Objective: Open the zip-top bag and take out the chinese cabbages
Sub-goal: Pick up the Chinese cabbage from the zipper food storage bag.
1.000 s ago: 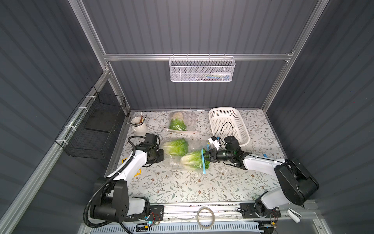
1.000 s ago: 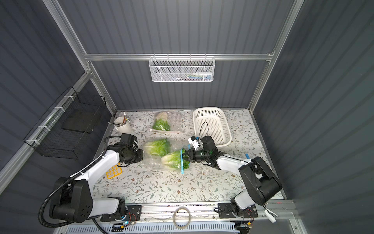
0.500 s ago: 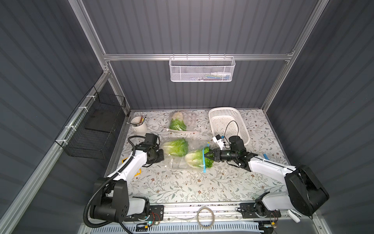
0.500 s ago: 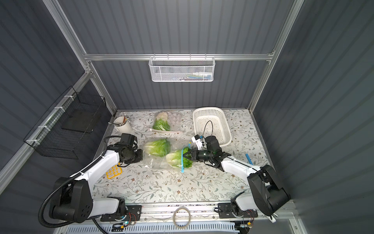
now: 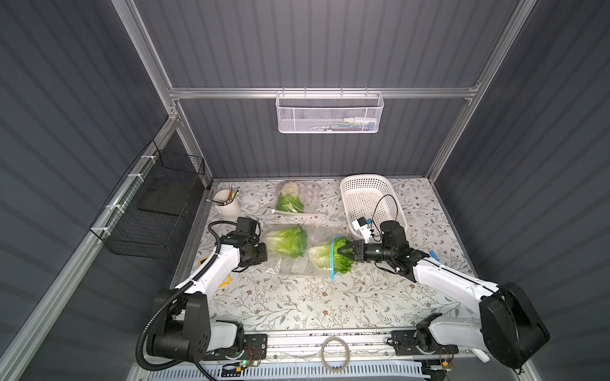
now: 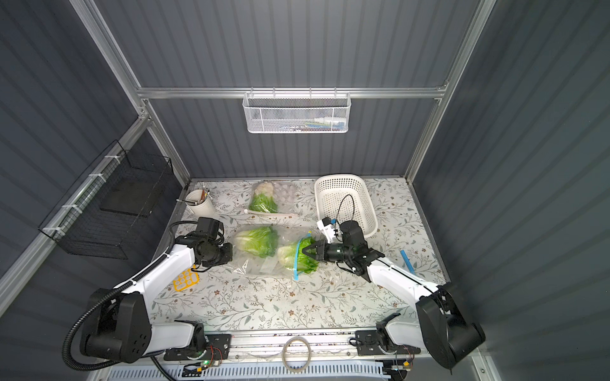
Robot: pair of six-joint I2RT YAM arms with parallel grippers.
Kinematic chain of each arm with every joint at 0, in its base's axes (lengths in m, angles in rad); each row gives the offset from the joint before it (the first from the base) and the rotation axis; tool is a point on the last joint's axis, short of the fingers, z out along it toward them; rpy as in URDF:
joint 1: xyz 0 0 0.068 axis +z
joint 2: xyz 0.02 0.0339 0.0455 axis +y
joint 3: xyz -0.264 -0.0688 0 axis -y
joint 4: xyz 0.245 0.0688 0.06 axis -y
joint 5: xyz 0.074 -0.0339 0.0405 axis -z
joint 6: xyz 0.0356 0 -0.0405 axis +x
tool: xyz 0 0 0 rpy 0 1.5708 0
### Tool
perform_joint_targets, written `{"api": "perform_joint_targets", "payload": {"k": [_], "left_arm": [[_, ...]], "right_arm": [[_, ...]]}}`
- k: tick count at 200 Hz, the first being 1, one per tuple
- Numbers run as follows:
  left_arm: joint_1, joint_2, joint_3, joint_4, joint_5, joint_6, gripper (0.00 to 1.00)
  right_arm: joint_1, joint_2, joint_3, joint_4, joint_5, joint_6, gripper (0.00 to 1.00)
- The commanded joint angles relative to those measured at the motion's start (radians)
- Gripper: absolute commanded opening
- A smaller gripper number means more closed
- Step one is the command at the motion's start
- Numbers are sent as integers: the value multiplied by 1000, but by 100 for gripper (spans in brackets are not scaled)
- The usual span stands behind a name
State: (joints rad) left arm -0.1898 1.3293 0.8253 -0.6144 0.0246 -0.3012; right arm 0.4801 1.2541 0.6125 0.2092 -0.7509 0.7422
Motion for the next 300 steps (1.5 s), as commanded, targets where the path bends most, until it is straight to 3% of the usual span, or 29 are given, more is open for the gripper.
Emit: {"api": "perform_joint_targets", "payload": {"k": [1, 86, 199, 300], "left_arm": [[6, -13, 5, -30, -11, -15, 0], [6, -5, 7, -31, -6, -17, 0], [6, -1, 9, -31, 1, -15, 0], [5, -1, 12, -30, 12, -13, 0]], "right_arm": [[-9, -47, -7, -44, 19, -43, 0], [-24, -196, 19, -203, 76, -106, 0], [-49, -406, 91, -488, 254, -237, 0], [-69, -494, 137, -541, 394, -292, 0]]}}
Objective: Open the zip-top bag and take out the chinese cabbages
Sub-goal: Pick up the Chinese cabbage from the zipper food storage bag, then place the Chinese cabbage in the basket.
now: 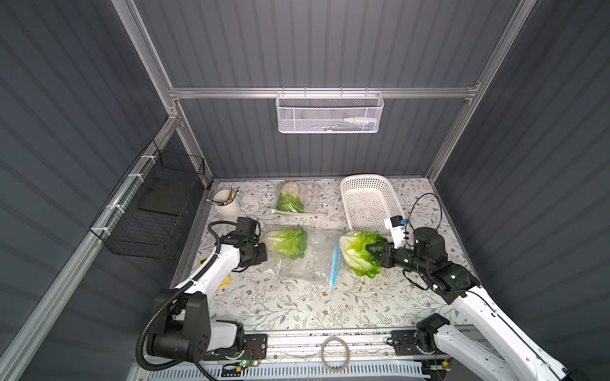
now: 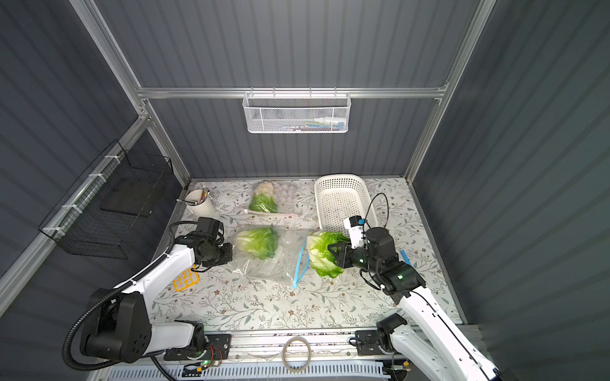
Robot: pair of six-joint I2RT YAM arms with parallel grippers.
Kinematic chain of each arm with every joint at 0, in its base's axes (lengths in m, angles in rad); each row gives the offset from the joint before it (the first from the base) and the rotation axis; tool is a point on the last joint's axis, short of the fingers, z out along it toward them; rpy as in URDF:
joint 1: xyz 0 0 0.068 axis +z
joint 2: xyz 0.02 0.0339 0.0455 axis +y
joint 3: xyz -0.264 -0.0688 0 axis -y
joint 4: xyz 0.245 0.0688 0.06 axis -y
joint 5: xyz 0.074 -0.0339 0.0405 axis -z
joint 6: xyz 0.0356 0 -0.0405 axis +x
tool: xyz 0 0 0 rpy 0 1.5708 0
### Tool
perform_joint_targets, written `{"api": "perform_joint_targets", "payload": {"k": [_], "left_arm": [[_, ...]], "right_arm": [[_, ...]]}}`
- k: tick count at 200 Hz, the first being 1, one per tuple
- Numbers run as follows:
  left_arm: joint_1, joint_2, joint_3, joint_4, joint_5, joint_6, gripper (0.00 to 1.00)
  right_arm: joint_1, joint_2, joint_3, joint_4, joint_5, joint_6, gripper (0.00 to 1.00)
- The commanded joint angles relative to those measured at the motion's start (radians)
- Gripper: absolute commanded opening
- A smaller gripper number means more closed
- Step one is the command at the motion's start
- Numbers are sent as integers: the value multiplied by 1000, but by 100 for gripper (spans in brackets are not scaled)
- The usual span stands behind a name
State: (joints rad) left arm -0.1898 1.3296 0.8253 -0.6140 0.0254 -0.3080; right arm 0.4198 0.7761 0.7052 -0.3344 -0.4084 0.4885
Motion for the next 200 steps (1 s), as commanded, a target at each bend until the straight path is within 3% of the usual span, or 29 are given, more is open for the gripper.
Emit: {"api": "perform_joint_targets", "payload": {"k": [1, 108, 200], "left_arm": [[5, -1, 10, -30, 11, -5, 0], [5, -6, 10, -34, 11, -2, 0], [6, 11, 11, -32, 18, 0, 0]], "right_arm": [[-9, -16, 45, 3, 52, -38, 0], [-77, 57, 101, 153, 212, -126, 0], [-252, 310, 176, 368, 46, -85, 0]]}}
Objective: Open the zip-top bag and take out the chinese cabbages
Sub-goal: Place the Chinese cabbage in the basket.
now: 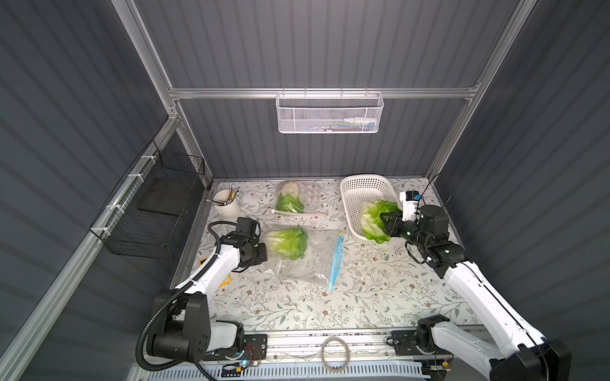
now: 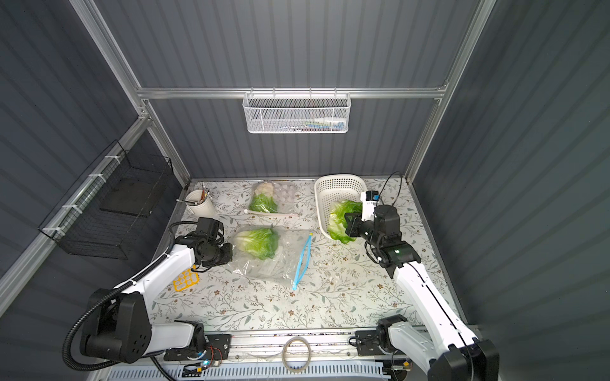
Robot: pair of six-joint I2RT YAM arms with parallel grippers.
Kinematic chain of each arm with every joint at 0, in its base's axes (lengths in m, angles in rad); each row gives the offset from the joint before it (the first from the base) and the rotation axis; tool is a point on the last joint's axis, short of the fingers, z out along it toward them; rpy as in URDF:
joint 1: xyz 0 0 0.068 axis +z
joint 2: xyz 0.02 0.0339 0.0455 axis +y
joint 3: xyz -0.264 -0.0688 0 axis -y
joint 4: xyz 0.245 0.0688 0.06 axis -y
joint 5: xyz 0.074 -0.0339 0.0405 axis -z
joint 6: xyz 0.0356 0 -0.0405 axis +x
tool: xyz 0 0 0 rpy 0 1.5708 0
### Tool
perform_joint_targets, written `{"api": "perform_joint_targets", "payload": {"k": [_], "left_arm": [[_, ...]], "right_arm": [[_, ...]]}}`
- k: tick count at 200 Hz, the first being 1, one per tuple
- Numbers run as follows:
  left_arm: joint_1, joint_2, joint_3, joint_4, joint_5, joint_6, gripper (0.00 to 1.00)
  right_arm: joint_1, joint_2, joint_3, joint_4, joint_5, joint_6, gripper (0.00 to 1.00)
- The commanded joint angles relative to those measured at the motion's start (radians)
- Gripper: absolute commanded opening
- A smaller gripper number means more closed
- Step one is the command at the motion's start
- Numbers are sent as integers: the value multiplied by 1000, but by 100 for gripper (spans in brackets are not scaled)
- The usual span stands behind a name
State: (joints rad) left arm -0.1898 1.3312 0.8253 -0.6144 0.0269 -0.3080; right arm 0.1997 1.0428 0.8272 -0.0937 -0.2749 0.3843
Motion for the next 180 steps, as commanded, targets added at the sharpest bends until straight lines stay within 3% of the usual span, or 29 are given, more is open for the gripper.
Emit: {"api": "perform_joint_targets", "payload": {"k": [1, 113, 180], "left_arm": [[6, 10, 11, -31, 17, 0, 0], [6, -15, 11, -35, 8, 0, 0], [6, -27, 15, -31, 18, 4, 0]], "right_arm": [[-33, 46, 55, 130, -91, 20, 0], [-103, 503, 308, 246, -182, 132, 0], [-110, 693, 435, 282, -216, 197, 0]]}}
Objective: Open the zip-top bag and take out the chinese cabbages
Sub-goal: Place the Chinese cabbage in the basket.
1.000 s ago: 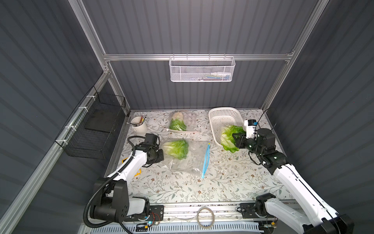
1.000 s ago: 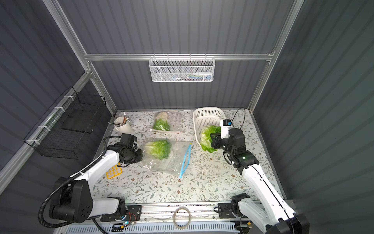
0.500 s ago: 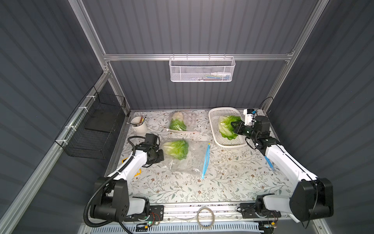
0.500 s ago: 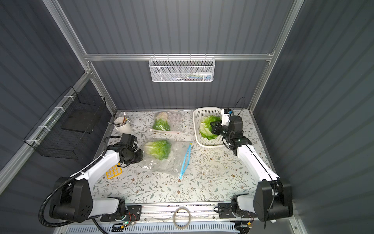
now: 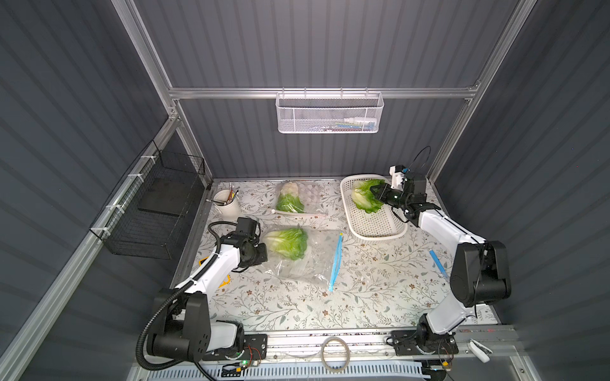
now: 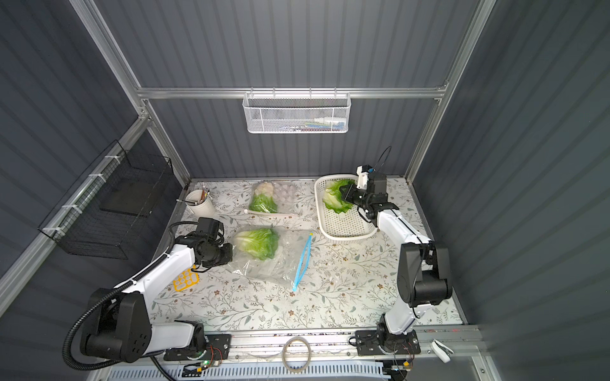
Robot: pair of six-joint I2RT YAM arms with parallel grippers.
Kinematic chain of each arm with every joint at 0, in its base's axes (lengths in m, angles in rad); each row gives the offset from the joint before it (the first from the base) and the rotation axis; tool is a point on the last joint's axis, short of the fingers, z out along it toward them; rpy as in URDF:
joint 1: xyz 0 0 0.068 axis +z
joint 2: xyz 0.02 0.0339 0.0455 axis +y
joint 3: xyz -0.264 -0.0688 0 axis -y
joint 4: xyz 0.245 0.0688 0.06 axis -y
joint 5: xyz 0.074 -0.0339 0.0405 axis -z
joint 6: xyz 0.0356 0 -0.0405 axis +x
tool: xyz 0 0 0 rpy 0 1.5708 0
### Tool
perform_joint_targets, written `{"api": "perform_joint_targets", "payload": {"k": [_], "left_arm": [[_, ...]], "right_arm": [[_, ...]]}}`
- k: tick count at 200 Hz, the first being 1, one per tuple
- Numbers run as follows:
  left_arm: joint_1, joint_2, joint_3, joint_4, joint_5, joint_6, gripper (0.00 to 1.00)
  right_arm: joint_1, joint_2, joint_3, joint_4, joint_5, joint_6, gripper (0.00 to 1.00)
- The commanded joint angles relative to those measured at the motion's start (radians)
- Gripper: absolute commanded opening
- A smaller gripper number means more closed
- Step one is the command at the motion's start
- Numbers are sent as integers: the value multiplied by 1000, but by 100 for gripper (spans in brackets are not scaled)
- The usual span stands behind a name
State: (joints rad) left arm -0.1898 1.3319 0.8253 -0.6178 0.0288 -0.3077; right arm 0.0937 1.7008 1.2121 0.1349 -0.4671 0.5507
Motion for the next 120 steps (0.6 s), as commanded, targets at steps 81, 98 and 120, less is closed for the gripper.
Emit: {"api": "perform_joint_targets", "payload": {"k": [81, 98, 120], "left_arm": [[5, -22, 21, -22, 28, 0, 0], [5, -27, 19, -21, 29, -1, 0], [6, -25, 21, -17, 35, 0, 0]], "right_arm": [[-6, 144, 73, 142, 31, 92, 0], [-6, 165, 76, 172, 38, 105, 0], [-7, 191, 67, 242, 26, 138, 0]]}}
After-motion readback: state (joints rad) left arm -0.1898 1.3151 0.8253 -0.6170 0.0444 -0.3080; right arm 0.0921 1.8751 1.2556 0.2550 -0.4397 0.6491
